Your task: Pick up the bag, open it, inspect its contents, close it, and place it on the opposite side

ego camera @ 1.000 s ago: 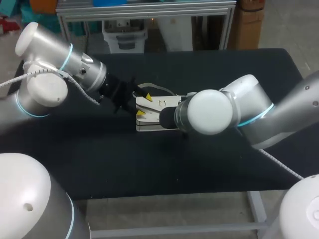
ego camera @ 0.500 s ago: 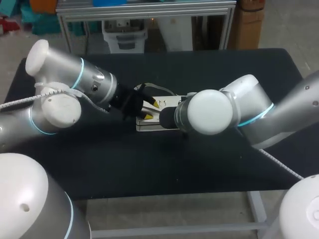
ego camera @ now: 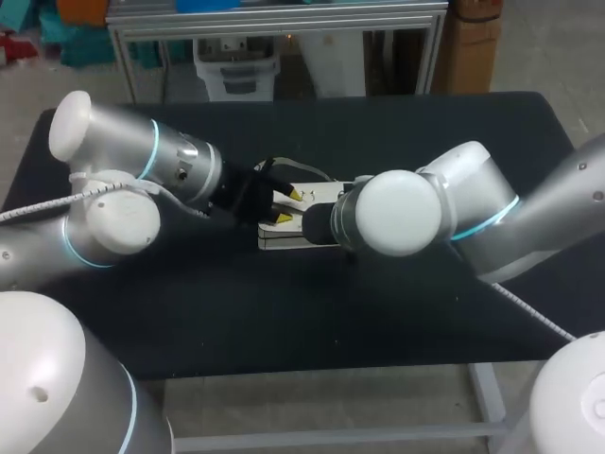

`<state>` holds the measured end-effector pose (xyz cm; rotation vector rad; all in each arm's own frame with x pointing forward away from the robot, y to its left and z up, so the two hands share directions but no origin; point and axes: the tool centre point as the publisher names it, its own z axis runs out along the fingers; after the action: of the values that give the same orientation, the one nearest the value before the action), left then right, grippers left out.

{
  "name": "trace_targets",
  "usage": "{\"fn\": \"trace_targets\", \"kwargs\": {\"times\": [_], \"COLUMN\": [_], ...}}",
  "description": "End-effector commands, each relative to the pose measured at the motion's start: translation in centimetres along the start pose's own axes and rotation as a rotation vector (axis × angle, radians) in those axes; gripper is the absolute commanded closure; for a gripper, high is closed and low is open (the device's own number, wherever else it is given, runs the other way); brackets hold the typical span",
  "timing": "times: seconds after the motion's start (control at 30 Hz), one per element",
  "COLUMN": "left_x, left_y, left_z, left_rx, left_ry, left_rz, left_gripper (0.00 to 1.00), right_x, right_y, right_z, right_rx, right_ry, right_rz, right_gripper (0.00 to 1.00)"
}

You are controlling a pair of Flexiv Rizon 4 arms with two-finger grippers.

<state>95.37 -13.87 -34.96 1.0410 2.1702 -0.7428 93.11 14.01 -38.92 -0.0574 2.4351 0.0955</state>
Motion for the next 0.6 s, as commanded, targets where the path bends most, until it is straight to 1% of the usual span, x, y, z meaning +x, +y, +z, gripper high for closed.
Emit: {"fn": "trace_targets", "kwargs": {"times": [0.03, 0.07, 0.23, 0.3, 0.37, 0.4, 0.47, 0.53, 0.57, 0.6], "left_x": [0.2, 0.2, 0.0, -0.1, -0.2, -0.3, -0.5, -0.8, -0.9, -1.0], "left_y": [0.5, 0.5, 0.7, 0.7, 0.8, 0.9, 1.0, 1.1, 1.2, 1.2], "left_z": [0.9, 1.0, 1.6, 1.9, 2.3, 2.4, 2.6, 2.9, 3.1, 3.2], "left_rx": [0.007, 0.015, -0.002, -0.032, -0.078, -0.066, -0.106, -0.137, -0.151, -0.144], "left_ry": [-0.022, -0.023, -0.024, -0.029, -0.040, -0.045, -0.069, -0.087, -0.094, -0.093], "left_rz": [-0.002, -0.003, -0.007, -0.006, -0.011, -0.015, -0.026, -0.040, -0.048, -0.050], "left_gripper": [0.60, 0.60, 0.60, 0.60, 0.60, 0.61, 0.62, 0.67, 0.78, 0.83], "right_x": [0.4, 0.4, 0.4, 0.4, 0.4, 0.4, 0.4, 0.4, 0.4, 0.4], "right_y": [-0.1, -0.1, -0.1, -0.1, -0.1, -0.1, -0.1, -0.1, -0.1, -0.1], "right_z": [0.3, 0.3, 0.3, 0.3, 0.3, 0.3, 0.3, 0.3, 0.3, 0.3], "right_rx": [-0.001, -0.001, -0.001, -0.001, -0.001, -0.001, -0.001, -0.001, -0.001, -0.001], "right_ry": [-0.004, -0.004, -0.004, -0.004, -0.004, -0.004, -0.004, -0.004, -0.004, -0.004], "right_rz": [0.000, 0.000, 0.000, 0.000, 0.000, 0.000, 0.000, 0.000, 0.000, 0.000], "right_gripper": [1.00, 1.00, 1.00, 1.00, 1.00, 1.00, 1.00, 1.00, 1.00, 1.00]}}
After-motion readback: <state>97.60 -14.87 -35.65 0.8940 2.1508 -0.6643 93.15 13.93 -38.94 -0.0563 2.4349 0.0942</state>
